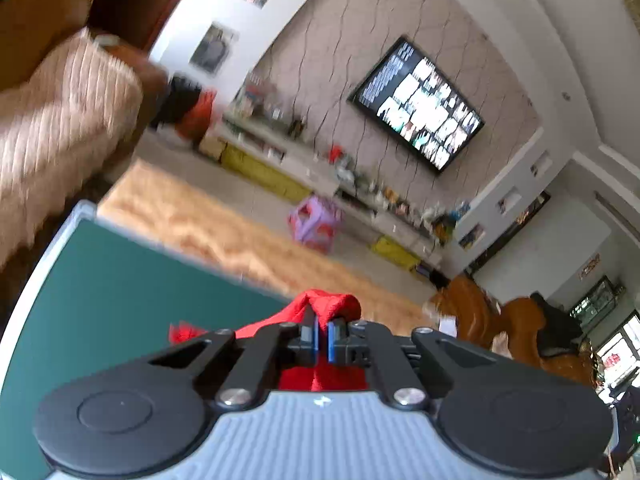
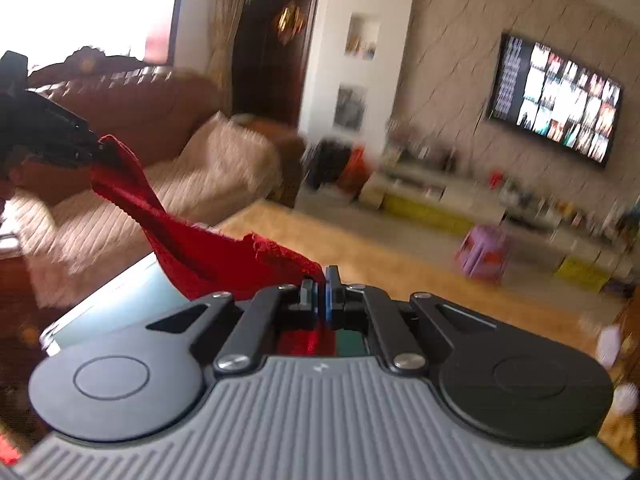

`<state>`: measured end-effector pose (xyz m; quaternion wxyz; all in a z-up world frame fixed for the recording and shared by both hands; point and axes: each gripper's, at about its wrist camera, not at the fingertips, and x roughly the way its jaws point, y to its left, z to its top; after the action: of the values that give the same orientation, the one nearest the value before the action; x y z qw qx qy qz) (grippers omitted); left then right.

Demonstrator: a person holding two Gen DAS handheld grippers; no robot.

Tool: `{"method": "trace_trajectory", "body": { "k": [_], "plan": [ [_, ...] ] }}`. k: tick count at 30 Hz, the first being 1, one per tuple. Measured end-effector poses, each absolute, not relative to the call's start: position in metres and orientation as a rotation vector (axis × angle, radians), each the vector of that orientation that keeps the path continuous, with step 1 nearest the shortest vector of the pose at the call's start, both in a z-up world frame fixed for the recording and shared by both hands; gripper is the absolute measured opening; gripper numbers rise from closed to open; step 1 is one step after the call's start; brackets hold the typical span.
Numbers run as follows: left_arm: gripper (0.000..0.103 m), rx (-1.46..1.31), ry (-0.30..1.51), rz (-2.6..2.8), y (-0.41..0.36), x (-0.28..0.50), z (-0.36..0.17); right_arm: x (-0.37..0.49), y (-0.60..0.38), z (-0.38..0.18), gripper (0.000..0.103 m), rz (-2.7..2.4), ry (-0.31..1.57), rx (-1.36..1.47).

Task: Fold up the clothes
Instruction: 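Lift the shirt up off the table with both grippers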

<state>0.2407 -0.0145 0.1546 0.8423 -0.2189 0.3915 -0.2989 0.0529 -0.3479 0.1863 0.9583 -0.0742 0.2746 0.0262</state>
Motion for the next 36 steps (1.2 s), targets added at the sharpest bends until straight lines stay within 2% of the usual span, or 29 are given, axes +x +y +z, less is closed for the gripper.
{"method": "trace_trajectory", "body": {
  "k": [4,8,14,19,24,31,36],
  "plan": [
    [0.004,-0.481,0.925,-0.636,-0.018,0.230,0.101,0.063,-0.348,0.145,0.005,0.054,0.686,-0.145],
    [0.004,-0.524,1.011,-0.616,-0.044,0.280,0.056,0.106,-0.355,0.108,0.005,0.030,0.792,-0.118],
    [0.004,-0.510,0.902,-0.541,-0.084,0.366,0.045,0.204,-0.377,0.089,0.005,-0.106,0.809,-0.192],
    [0.004,-0.429,0.838,-0.442,-0.120,0.439,0.083,0.283,-0.414,0.104,0.005,-0.213,0.743,-0.161],
    [0.004,-0.410,0.706,-0.402,-0.151,0.481,0.151,0.336,-0.434,0.146,0.005,-0.317,0.606,-0.131],
    [0.004,-0.450,0.576,-0.393,-0.170,0.492,0.219,0.345,-0.426,0.208,0.005,-0.432,0.364,-0.188],
    [0.004,-0.456,0.530,-0.414,-0.164,0.471,0.239,0.311,-0.425,0.226,0.005,-0.406,0.309,-0.198]
  ]
}}
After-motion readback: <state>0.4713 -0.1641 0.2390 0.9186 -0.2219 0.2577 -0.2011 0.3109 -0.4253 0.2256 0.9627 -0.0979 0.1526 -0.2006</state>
